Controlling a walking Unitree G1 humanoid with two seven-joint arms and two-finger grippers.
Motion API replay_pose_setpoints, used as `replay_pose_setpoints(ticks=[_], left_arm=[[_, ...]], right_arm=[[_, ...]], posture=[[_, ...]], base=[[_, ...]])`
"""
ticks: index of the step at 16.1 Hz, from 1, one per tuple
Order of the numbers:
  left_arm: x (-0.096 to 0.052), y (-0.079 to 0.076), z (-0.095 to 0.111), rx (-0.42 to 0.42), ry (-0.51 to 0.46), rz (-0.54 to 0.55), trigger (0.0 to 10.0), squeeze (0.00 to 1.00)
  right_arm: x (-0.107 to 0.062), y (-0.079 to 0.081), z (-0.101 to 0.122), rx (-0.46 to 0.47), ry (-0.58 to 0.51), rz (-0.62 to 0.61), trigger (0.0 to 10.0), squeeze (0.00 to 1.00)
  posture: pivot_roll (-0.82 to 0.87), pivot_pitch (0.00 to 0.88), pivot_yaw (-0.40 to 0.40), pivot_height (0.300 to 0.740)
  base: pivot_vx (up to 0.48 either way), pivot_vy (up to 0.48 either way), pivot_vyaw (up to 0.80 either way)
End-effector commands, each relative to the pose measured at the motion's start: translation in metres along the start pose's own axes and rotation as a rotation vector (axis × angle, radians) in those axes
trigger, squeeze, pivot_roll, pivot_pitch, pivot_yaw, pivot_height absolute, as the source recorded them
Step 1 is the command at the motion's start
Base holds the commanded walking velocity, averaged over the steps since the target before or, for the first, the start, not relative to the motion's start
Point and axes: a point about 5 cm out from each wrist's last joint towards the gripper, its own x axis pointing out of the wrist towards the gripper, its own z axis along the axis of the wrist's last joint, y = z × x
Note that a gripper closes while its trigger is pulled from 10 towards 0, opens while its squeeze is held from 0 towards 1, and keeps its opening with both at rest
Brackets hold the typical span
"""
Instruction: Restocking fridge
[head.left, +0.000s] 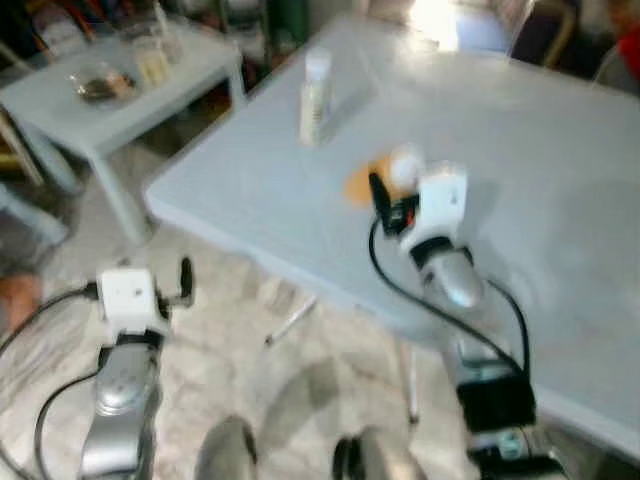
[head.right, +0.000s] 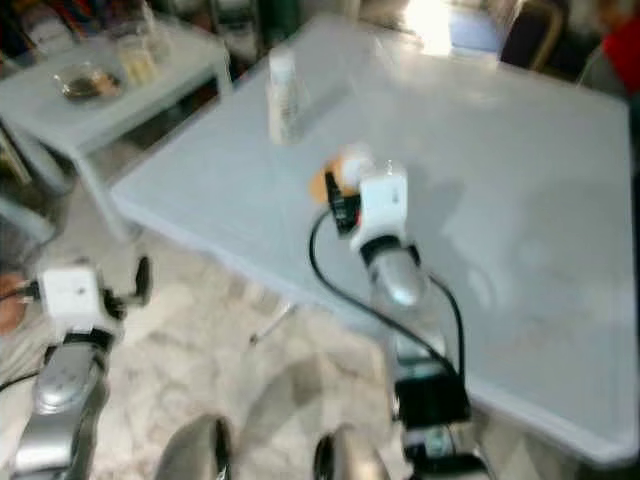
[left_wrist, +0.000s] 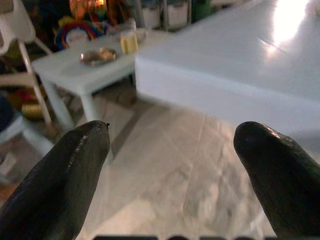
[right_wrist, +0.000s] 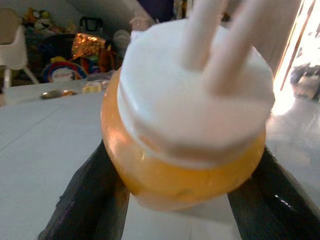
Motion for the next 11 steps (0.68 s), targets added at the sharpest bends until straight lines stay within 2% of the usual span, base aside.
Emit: replay_pose_setpoints(ticks=[1,5,11], left_arm=[[0.002,0.0,0.004,0.011,-0.016,-0.003,10.0,0.0],[0.002,0.0,0.004,0.017,-0.015,-0.006,10.0,0.0],[0.003,-0.001,0.003,0.025,-0.01,-0.014,10.0,0.0]], right_arm=[[-0.002,0.005,-0.01,0.009,0.05,0.03,10.0,0.0],[0.004,0.001,-0.004,0.012,0.032,0.026,10.0,0.0],[0.011,0.012,0.008,-0.009,-0.029,0.082,10.0,0.0]], posture=[[0.06,0.133,-0.033,0.74],[0.06,0.132,-0.032,0.74],[0.07,0.129,-0.031,0.74]], base=[[-0.285,0.0,0.0],[-0.283,0.0,0.0],[-0.279,0.0,0.0]])
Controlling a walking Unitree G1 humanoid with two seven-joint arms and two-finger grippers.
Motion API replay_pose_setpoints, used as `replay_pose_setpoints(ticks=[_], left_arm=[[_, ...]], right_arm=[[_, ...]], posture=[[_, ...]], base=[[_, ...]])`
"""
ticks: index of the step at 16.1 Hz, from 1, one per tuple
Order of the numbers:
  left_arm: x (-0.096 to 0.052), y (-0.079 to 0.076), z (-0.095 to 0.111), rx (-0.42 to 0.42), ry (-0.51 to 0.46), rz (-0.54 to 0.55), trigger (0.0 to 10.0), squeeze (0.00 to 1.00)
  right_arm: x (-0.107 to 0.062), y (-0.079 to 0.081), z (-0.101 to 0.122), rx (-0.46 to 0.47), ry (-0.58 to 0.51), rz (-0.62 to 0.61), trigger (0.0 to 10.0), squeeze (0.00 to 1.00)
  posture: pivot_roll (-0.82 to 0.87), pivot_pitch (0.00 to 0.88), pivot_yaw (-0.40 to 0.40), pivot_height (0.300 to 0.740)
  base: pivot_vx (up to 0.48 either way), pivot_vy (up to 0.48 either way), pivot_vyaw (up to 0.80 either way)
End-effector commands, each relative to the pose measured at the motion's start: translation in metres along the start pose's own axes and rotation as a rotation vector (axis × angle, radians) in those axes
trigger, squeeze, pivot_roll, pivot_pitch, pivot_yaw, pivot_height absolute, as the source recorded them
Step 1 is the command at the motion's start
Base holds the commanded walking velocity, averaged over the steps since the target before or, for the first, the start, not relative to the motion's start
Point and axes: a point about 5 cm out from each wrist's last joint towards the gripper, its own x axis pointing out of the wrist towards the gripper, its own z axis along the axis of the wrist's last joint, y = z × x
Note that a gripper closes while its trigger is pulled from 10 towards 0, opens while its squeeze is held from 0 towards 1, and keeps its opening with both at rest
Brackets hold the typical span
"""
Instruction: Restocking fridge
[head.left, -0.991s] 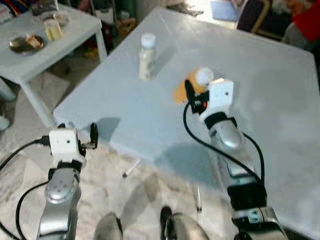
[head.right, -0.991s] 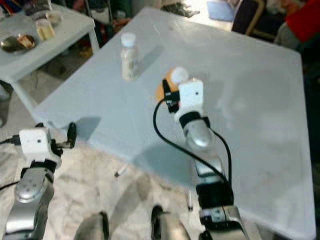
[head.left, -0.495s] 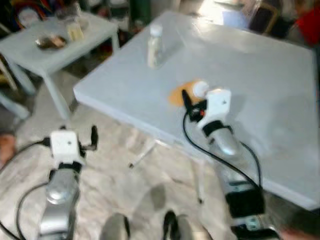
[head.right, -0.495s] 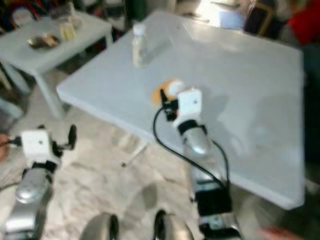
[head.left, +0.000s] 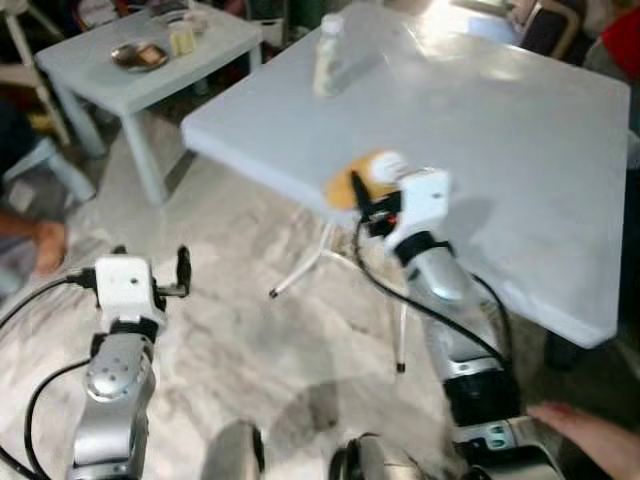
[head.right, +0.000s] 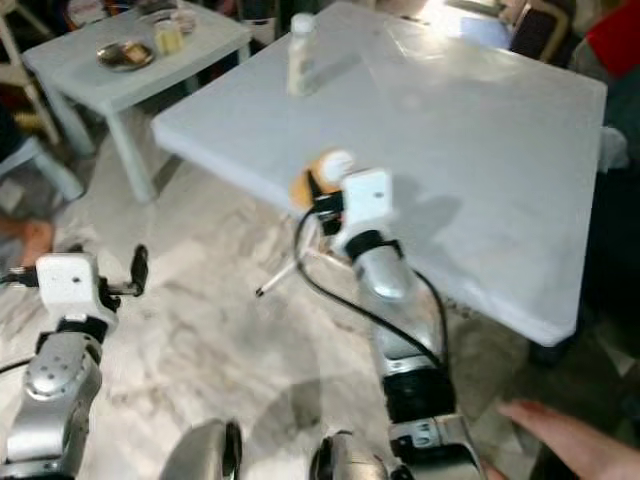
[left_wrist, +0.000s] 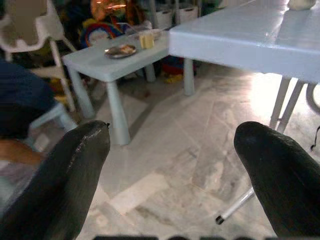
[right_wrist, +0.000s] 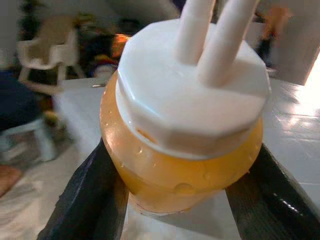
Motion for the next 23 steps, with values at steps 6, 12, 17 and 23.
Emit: replay_pose_setpoints(ticks=[6,12,17,23], left_arm=[[-0.007,-0.001,-0.009,0.029,0.034,-0.016,10.0,0.0],[-0.036,0.038,-0.022,0.085,0.093,0.066,10.0,0.0],[-0.033,0.038,-0.016,0.119,0.063,0.094,10.0,0.0],[-0.037,0.032,-0.018,0.075,0.059,0.11,10.0,0.0]], right_arm=[[0.0,0.003,0.002,-0.039,-0.018,0.056,10.0,0.0],[-0.006,-0.003,-0.007,-0.029,0.009,0.039,10.0,0.0],[-0.003,0.006,-0.008,-0.021,0.005,0.093,1.8,0.0],[-0.011,0.007,-0.014,-0.062,0.018,0.125,10.0,0.0]], posture=[[0.06,0.12,-0.037,0.74],[0.08,0.116,-0.045,0.74],[0.1,0.122,-0.045,0.74],[0.09,0.124,-0.035,0.74]], base=[[-0.214,0.0,0.0],[0.0,0.0,0.63],[0.0,0.0,0.28],[0.0,0.0,0.4]])
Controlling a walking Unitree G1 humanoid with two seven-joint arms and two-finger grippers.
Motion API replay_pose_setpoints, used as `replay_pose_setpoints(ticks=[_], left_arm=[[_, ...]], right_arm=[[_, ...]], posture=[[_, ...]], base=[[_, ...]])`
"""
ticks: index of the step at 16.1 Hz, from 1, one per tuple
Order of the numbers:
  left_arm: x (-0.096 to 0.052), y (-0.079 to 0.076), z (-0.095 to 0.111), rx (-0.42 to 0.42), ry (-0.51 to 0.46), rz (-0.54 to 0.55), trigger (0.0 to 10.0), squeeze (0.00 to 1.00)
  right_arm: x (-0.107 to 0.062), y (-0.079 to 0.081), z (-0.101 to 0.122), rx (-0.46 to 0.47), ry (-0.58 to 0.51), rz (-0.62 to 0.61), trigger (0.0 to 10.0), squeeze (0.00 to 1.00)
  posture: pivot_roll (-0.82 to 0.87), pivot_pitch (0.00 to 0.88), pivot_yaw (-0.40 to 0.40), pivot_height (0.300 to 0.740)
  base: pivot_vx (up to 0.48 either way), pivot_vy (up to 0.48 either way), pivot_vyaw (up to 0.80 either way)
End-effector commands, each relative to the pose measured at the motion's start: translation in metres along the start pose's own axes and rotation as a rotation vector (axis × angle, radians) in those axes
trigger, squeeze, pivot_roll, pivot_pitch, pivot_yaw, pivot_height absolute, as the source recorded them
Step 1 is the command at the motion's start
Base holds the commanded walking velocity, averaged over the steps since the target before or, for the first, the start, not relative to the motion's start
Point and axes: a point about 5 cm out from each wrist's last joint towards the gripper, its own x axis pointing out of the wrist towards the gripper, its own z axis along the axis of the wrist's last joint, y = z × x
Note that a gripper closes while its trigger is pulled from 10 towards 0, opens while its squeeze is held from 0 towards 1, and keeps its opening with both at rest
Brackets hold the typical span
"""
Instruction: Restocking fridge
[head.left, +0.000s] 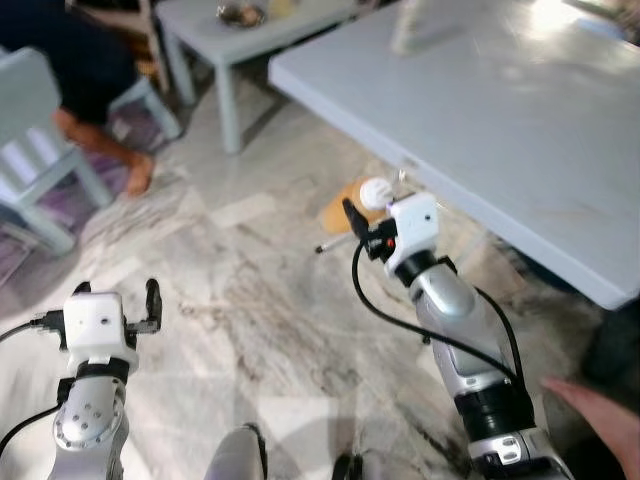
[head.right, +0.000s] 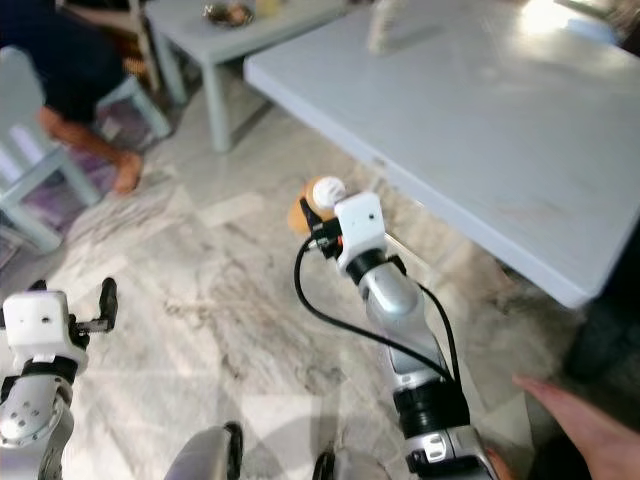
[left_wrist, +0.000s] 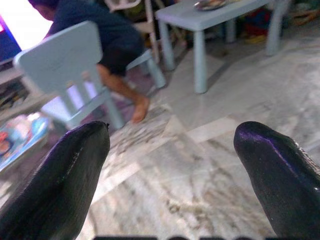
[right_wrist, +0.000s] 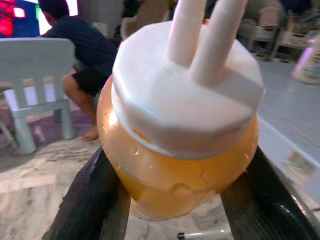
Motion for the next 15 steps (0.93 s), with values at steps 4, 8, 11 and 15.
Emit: replay_pose_setpoints(ticks=[4,8,11,15], left_arm=[[0.0,-0.003,-0.001,-0.001,0.004,0.001,10.0,0.0],[-0.001,-0.009,-0.003,-0.014,0.012,0.003,10.0,0.0],[0.001,-0.014,-0.006,-0.038,0.018,0.011,10.0,0.0],[0.001,-0.01,-0.002,-0.07,0.0,0.024,10.0,0.0]], right_arm=[[0.004,0.005,0.008,-0.019,-0.038,0.05,10.0,0.0],[0.004,0.01,0.007,-0.029,-0.043,0.091,10.0,0.0],[0.007,0.013,0.006,-0.023,-0.042,0.102,10.0,0.0],[0.019,0.009,0.013,-0.03,-0.071,0.105,10.0,0.0]], posture=[[0.08,0.132,-0.041,0.74],[0.08,0.138,-0.045,0.74],[0.09,0.12,-0.054,0.74],[0.1,0.115,-0.052,0.74]], base=[[0.0,-0.338,0.79],[0.0,-0.068,0.79],[0.0,0.0,0.79],[0.0,0.0,0.79]])
